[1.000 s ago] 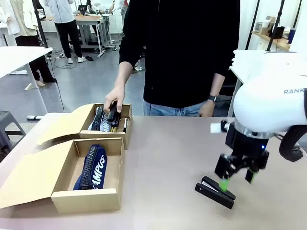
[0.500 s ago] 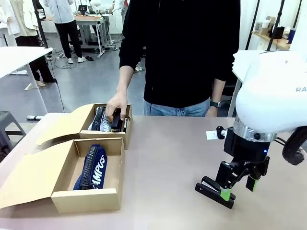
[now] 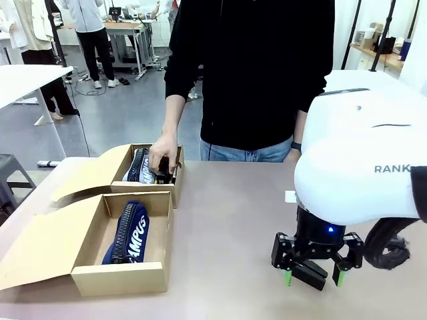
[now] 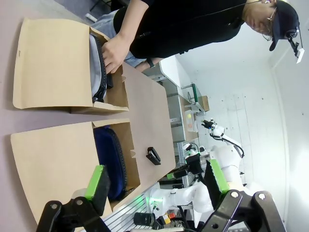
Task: Place items inside the box.
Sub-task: Pick up a Pencil pouch or Stapler and place it inside the Mailer Box closest to the robot.
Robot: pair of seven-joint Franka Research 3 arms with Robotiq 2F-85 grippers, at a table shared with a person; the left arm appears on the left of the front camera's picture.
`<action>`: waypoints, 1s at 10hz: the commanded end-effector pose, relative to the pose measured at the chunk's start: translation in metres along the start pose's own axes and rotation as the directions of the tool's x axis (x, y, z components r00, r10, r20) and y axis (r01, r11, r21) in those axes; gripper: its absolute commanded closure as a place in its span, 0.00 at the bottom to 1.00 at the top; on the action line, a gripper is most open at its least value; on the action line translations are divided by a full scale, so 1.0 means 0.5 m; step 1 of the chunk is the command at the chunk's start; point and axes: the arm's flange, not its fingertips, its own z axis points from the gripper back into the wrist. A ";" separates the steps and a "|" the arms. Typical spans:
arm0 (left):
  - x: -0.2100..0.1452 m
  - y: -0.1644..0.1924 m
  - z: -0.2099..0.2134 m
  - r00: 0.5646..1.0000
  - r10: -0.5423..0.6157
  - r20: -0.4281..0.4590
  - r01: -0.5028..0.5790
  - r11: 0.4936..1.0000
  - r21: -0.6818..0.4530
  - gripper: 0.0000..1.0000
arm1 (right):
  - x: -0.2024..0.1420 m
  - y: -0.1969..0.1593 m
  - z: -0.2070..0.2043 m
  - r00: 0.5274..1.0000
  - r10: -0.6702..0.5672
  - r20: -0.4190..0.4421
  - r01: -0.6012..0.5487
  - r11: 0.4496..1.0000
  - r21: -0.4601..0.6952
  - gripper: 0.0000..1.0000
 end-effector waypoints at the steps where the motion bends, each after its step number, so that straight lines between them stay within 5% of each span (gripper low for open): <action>1: 0.000 -0.002 0.002 1.000 -0.020 0.004 0.020 1.000 -0.015 0.00 | -0.014 -0.021 -0.025 0.998 -0.055 0.020 0.054 0.998 0.038 0.00; 6: 0.000 -0.002 0.002 1.000 -0.020 0.004 0.020 1.000 -0.015 0.00 | 0.005 -0.030 -0.016 0.997 0.020 0.070 -0.022 1.000 0.022 0.00; 8: 0.000 -0.002 0.002 1.000 -0.020 0.004 0.020 1.000 -0.015 0.00 | 0.010 -0.037 -0.018 0.900 0.397 0.181 -0.389 0.918 -0.081 0.00; 10: 0.000 -0.002 0.002 1.000 -0.020 0.004 0.020 1.000 -0.015 0.00 | 0.010 -0.031 -0.022 0.762 0.589 0.270 -0.578 0.806 -0.127 0.00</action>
